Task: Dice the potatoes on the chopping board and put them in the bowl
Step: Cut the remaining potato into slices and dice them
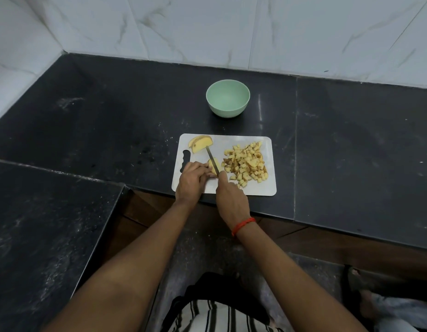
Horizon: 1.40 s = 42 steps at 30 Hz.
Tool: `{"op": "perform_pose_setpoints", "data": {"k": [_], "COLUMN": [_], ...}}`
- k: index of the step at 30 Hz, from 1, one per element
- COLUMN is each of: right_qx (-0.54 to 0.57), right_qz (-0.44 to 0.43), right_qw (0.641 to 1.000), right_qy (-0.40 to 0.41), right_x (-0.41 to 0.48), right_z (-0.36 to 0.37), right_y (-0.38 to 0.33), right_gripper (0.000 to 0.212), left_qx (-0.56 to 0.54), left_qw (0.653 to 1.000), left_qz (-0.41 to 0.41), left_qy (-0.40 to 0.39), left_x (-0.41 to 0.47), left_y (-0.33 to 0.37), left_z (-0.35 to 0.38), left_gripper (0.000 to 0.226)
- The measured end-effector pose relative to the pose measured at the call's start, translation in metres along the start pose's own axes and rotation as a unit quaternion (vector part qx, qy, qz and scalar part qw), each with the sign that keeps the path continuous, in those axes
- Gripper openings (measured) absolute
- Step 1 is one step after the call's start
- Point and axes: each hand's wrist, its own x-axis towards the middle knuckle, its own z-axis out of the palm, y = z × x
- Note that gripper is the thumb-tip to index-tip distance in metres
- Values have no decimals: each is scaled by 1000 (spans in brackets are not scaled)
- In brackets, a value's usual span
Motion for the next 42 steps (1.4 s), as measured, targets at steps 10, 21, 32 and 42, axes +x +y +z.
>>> {"op": "perform_pose_setpoints", "data": {"k": [10, 21, 32, 42], "right_qx": [-21, -66, -78, 104], "right_qz": [-14, -28, 8, -1], "right_qw": [1000, 997, 994, 994], "right_qy": [-13, -28, -77, 42], "right_x": [7, -2, -62, -96], "right_z": [-1, -3, -3, -11], "right_y": [0, -2, 22, 52], "right_gripper": [37, 43, 34, 15], "left_qx": [-7, -5, -9, -42], "left_qw": [1000, 1000, 1000, 999], "left_qz": [13, 9, -14, -31], "left_qy": [-5, -4, -6, -4], "left_x": [2, 4, 4, 4], "left_y": [-3, -4, 0, 0], "left_z": [0, 2, 0, -1], "left_gripper": [10, 13, 13, 12]}}
